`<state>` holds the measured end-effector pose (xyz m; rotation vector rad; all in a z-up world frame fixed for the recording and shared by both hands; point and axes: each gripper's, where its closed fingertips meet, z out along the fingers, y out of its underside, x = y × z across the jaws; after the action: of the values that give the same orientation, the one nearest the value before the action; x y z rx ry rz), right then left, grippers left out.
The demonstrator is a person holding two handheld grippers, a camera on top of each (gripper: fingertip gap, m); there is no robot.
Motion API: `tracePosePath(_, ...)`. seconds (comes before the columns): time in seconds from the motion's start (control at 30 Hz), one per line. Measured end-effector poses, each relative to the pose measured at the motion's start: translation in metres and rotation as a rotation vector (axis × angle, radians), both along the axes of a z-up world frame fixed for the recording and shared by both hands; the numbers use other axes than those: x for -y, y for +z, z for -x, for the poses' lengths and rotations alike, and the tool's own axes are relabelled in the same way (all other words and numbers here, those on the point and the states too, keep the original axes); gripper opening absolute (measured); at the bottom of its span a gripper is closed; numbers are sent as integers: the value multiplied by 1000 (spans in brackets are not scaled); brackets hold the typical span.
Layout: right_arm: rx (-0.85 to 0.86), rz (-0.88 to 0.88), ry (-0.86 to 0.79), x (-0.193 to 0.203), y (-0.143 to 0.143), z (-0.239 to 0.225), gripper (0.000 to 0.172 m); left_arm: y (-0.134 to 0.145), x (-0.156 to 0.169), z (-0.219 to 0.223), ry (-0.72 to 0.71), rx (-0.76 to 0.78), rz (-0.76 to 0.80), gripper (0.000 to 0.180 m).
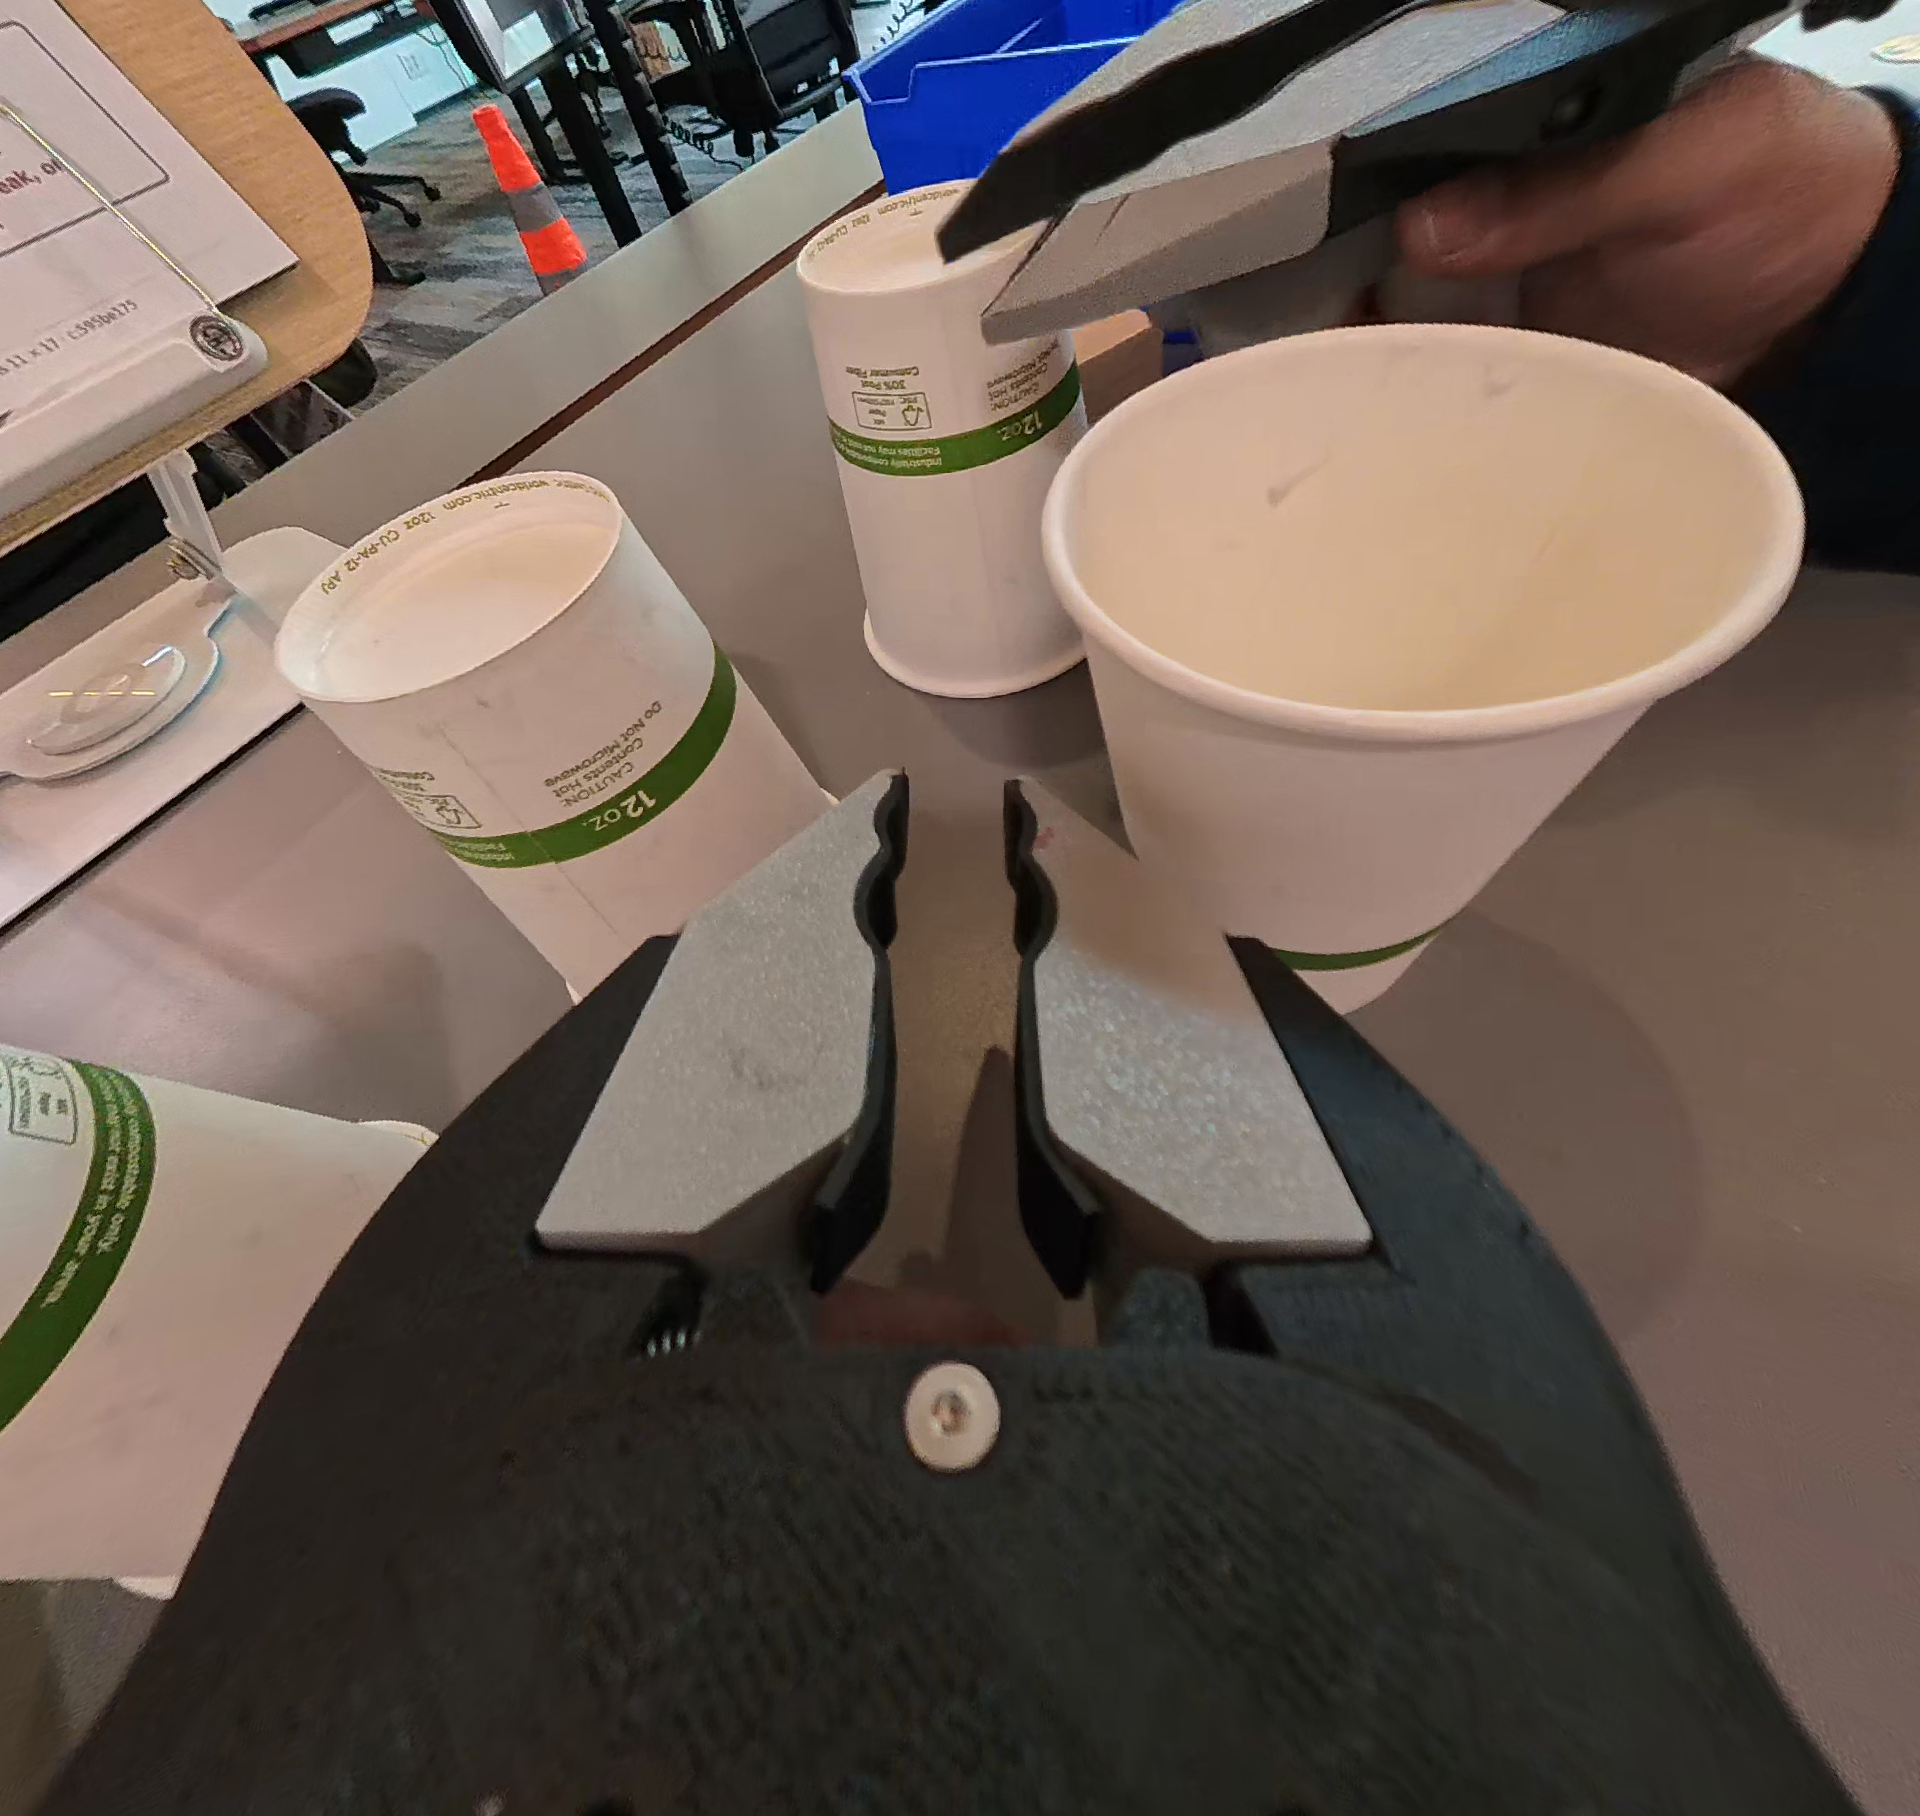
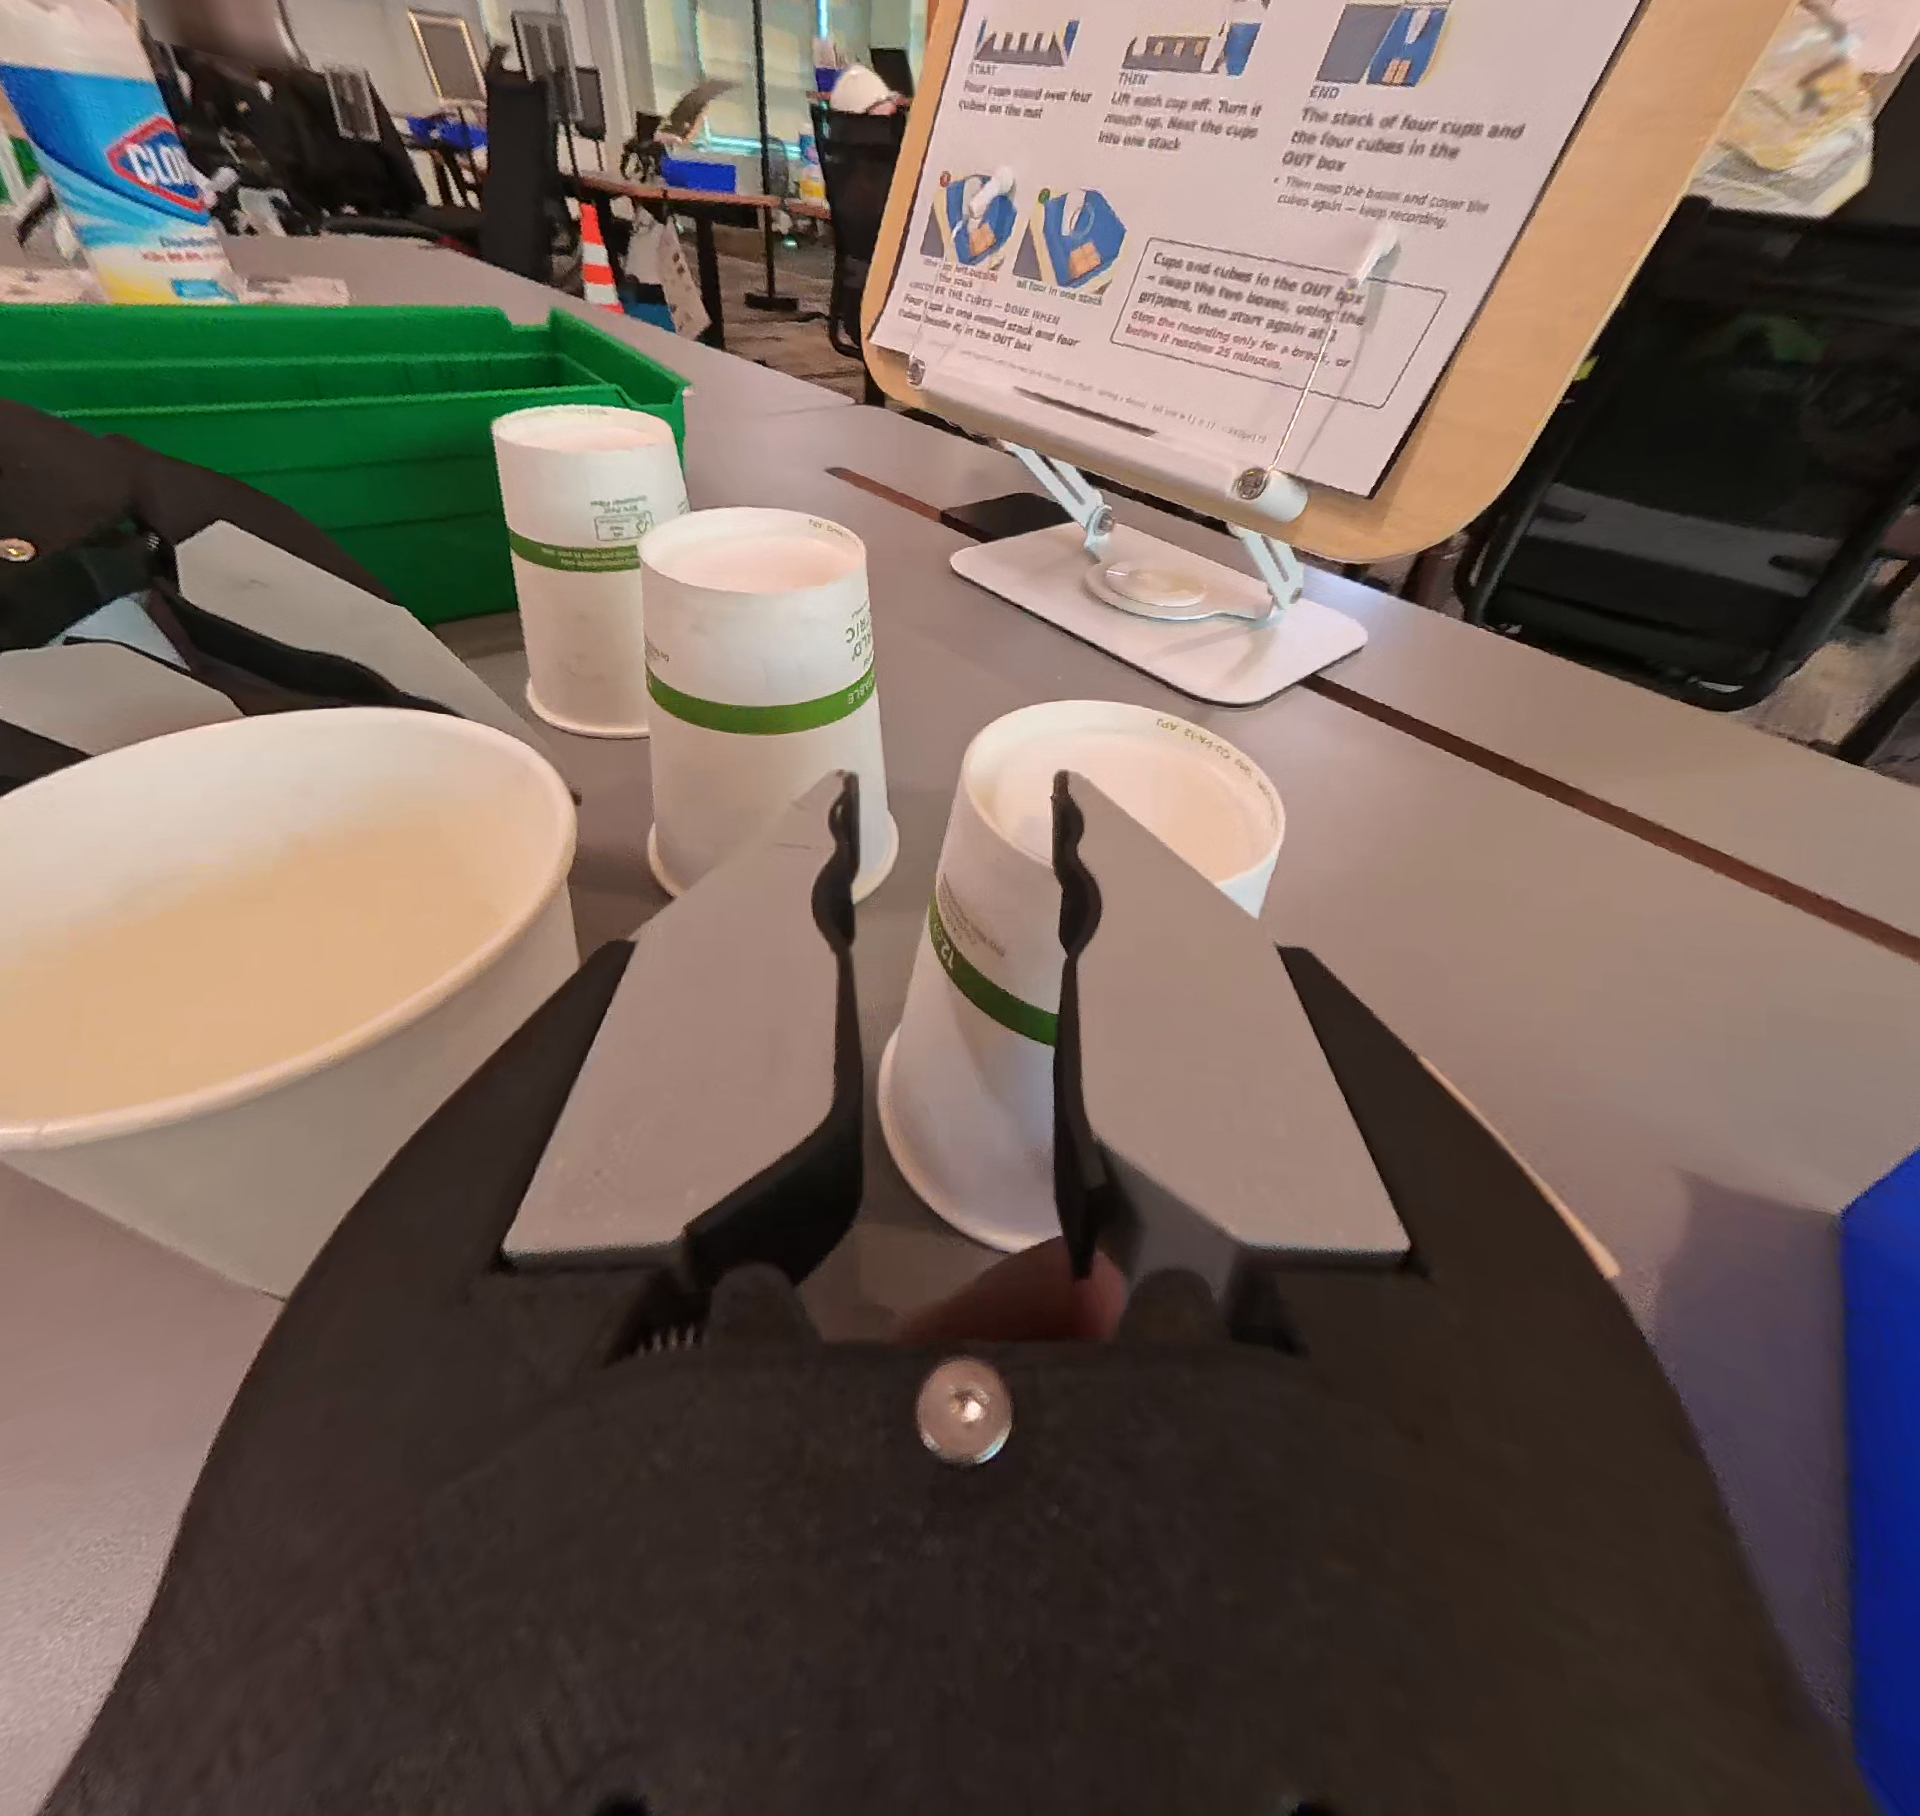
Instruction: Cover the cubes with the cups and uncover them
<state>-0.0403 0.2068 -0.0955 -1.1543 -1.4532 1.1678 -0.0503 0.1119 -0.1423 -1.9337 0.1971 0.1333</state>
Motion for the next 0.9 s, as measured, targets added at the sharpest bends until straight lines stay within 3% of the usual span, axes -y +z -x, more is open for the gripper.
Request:
tracePosePath(0.03, -3, 13, 1, 0, 1, 0, 31, 0, 0, 0, 0, -1, 0, 17)
tracePosePath(0.1, -3, -3, -18, -5, 1, -1, 10, 0, 0, 0, 1, -2, 0, 16)
tracePosePath(0.23, -4, -14, -3, -3, 1, -3, 7, -1, 0, -1, -3, -2, 6, 17)
tracePosePath(0.33, -10, -63, -51, -8, 1, -1, 24, -2, 0, -1, -3, -7, 9, 17)
tracePosePath(0.47, 0, -66, -48, -7, -1, 0, 27, -1, 0, -1, -3, -6, 6, 17)
tracePosePath(0.9, -4, -160, -73, -9, 2, -4, 0, -2, 0, -1, -2, -9, 7, 17)
